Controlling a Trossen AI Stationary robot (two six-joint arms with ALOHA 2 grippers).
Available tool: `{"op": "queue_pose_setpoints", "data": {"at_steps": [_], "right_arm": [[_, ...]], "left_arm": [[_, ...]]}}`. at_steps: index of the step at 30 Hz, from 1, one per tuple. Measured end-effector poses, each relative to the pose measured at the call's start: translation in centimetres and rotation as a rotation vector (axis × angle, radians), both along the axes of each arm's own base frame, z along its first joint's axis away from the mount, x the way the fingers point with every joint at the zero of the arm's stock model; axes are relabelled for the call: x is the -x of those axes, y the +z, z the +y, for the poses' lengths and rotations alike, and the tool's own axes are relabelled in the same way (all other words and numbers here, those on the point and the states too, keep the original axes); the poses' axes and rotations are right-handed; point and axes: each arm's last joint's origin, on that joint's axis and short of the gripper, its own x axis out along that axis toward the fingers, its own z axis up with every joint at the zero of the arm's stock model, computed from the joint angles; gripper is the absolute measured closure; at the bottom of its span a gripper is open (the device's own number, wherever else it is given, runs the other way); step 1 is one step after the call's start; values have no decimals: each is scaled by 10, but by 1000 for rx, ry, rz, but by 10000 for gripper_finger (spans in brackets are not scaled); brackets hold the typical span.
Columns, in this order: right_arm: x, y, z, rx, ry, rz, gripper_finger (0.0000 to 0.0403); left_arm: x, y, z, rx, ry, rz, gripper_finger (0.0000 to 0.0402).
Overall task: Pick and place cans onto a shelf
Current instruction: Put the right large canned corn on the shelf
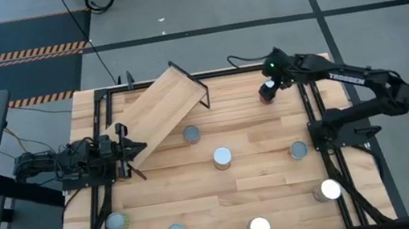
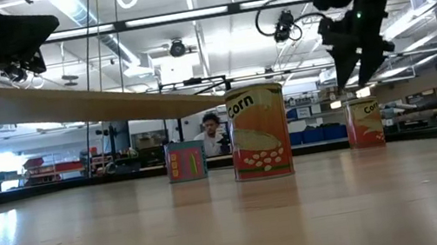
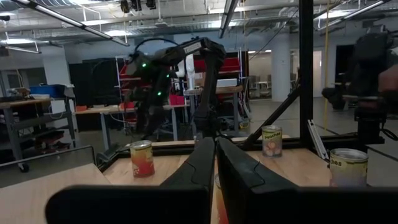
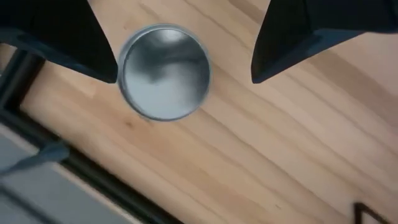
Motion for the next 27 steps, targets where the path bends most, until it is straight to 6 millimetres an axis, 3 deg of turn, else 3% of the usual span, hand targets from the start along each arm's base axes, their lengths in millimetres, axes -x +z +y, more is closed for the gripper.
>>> {"op": "queue_pose_setpoints", "data": {"at_steps": [13, 27], "right_arm": [[-5, -22, -20, -51, -70, 83, 4], [-14, -43, -21, -204, -80, 90, 36]], "left_arm": [[0, 0, 0, -2, 1, 0, 377], [1, 4, 0, 89, -22, -46, 377]]}}
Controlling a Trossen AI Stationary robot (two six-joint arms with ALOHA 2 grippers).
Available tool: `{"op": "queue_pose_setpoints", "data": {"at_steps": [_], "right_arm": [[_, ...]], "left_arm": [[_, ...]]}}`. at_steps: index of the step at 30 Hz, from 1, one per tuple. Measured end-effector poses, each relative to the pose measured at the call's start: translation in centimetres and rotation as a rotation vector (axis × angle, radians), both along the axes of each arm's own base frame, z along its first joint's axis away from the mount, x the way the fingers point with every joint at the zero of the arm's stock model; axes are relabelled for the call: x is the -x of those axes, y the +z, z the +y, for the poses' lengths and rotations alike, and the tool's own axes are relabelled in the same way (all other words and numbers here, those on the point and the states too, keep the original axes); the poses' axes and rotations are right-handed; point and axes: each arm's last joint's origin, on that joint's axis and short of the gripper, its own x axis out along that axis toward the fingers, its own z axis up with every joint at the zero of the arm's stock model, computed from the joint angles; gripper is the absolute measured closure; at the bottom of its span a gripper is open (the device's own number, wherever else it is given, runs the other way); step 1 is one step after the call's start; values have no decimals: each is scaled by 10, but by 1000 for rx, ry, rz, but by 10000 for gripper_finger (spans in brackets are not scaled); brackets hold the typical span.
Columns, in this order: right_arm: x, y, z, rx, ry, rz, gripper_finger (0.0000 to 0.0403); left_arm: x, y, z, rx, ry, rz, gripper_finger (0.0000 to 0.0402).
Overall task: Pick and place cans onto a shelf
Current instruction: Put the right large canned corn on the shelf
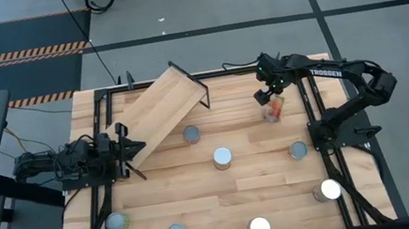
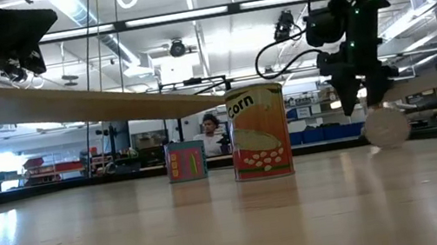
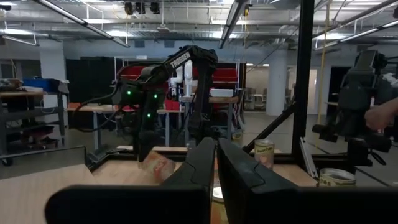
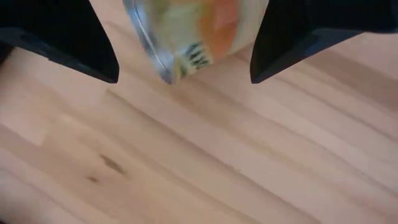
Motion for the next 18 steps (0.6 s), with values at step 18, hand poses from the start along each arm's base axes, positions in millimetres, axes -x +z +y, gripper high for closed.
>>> {"op": "queue_pose_setpoints", "data": {"at_steps": [18], "right_arm": [[41, 2, 48, -249, -615, 51, 48]], "left_arm": [[1, 2, 0, 209, -62, -38, 377]]}}
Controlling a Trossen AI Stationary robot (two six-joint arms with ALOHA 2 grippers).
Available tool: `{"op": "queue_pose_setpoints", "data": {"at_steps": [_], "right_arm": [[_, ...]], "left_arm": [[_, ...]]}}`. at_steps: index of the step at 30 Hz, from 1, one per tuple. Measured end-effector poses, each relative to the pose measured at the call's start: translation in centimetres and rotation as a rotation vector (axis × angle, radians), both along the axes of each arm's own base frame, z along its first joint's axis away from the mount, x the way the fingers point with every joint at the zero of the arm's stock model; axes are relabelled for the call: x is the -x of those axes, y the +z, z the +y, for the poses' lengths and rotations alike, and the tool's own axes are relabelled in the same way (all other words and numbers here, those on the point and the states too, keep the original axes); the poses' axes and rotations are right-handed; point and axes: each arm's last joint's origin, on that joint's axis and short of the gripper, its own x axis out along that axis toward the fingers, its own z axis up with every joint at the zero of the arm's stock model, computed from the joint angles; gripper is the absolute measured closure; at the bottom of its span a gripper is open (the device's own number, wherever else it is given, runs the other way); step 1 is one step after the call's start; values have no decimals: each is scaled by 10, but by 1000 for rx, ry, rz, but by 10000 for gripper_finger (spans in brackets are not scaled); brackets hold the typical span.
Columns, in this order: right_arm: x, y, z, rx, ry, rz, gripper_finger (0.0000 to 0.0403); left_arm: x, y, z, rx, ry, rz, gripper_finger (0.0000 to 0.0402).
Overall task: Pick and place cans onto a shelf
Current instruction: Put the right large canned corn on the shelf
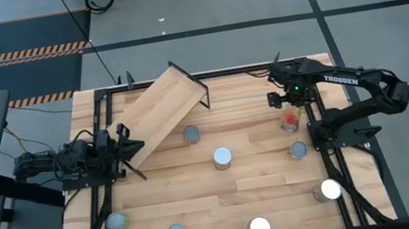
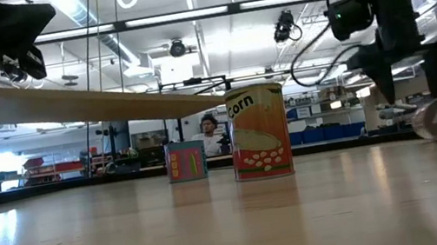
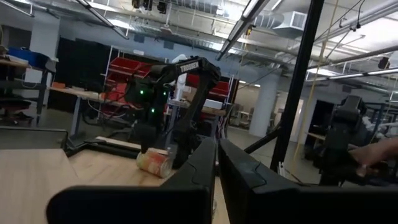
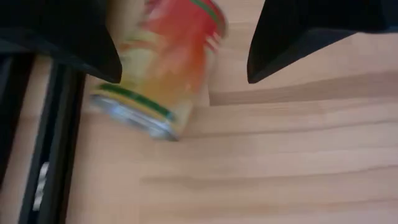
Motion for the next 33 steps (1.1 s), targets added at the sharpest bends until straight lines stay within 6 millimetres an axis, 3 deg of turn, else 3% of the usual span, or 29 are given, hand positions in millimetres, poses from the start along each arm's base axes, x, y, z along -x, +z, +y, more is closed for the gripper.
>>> {"op": "queue_pose_setpoints", "data": {"at_steps": [5, 11, 18, 33], "right_arm": [[3, -13, 2, -29, -58, 63, 52], [2, -15, 2, -33, -74, 81, 54], [-3, -23, -2, -61, 83, 110, 54], [-35, -62, -16, -109, 328, 59, 55]], "left_arm": [[0, 0, 0, 2, -1, -1, 377], [0, 1, 0, 4, -1, -8, 377], [0, 1, 0, 4, -1, -9, 377], [0, 1, 0, 121, -38, -17, 377]]}}
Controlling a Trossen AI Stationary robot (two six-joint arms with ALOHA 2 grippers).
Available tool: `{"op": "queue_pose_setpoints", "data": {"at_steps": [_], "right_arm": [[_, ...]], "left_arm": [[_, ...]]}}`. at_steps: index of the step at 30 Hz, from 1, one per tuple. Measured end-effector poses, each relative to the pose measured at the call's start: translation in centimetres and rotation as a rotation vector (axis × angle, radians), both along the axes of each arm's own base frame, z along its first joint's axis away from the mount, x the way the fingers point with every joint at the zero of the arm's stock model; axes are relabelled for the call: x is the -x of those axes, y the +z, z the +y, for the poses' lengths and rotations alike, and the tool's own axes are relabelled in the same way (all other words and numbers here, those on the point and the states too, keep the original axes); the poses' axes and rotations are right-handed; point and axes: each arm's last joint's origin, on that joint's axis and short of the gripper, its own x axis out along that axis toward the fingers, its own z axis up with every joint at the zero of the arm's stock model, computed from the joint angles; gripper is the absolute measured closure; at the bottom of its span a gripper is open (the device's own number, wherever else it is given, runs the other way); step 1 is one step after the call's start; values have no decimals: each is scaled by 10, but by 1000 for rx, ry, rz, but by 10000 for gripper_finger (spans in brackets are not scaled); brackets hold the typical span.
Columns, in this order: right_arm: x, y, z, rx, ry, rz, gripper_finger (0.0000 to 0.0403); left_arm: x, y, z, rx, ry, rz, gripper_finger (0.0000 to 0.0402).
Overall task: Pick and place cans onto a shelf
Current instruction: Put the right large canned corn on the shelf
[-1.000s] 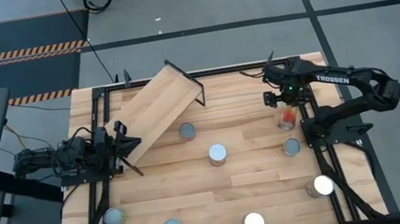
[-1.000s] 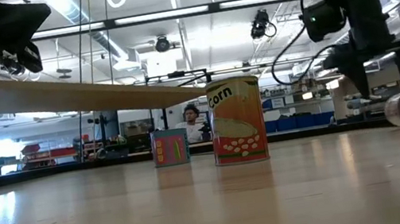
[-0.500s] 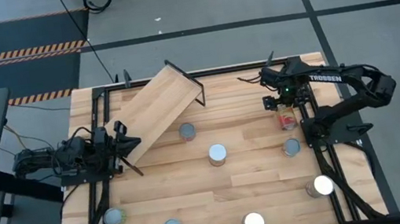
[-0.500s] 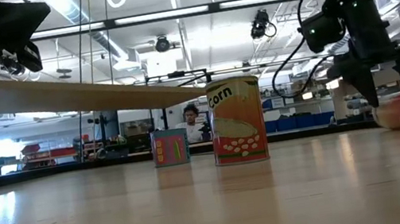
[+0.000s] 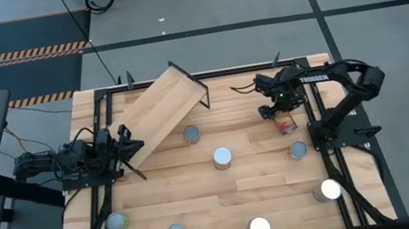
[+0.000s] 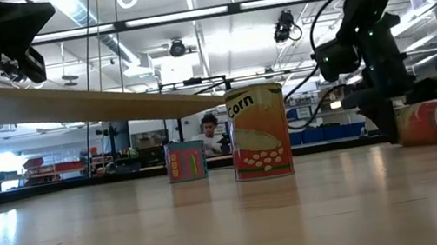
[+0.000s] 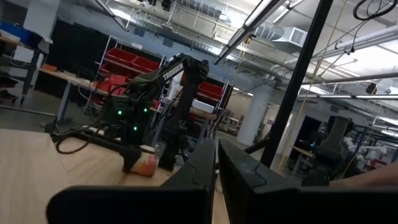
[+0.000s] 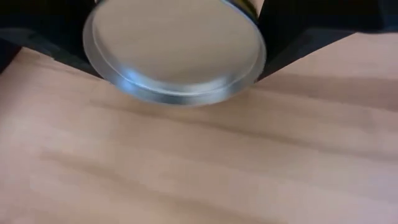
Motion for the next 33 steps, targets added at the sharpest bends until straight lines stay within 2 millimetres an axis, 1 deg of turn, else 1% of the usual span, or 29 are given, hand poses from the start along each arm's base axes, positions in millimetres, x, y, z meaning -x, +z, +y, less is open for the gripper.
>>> {"op": "queue_pose_setpoints", "data": {"at_steps": [5, 9, 14, 16, 18, 21, 24, 26, 27, 30, 33], "right_arm": [[-5, 3, 4, 35, 78, -16, 58], [-8, 12, 8, 102, 118, -67, 90], [-7, 23, 11, 148, 159, -118, 92], [-10, 33, 14, 174, 182, -155, 92], [-17, 51, 17, 224, 233, -232, 92], [-32, 89, 26, 327, 320, -393, 92], [-51, 132, 39, 459, 419, -610, 92], [-65, 159, 49, 553, 492, -766, 92], [-72, 169, 53, 594, 525, -831, 92], [-98, 193, 62, 721, 609, -1010, 92], [-128, 203, 67, 833, 662, -1154, 92]], "left_arm": [[0, 0, 1, -11, 37, 1, 377], [0, 0, 2, -3, 75, 2, 377], [1, 0, 3, 11, 119, 1, 377], [1, 1, 4, 20, 137, -10, 377], [2, 4, 5, 33, 156, -43, 377], [5, 11, 6, 59, 188, -115, 377], [8, 15, 8, 101, 229, -162, 377], [9, 16, 9, 173, 251, -184, 377], [9, 16, 10, 215, 261, -195, 377], [10, 17, 11, 301, 254, -227, 377], [10, 17, 10, 308, 241, -236, 377]]}}
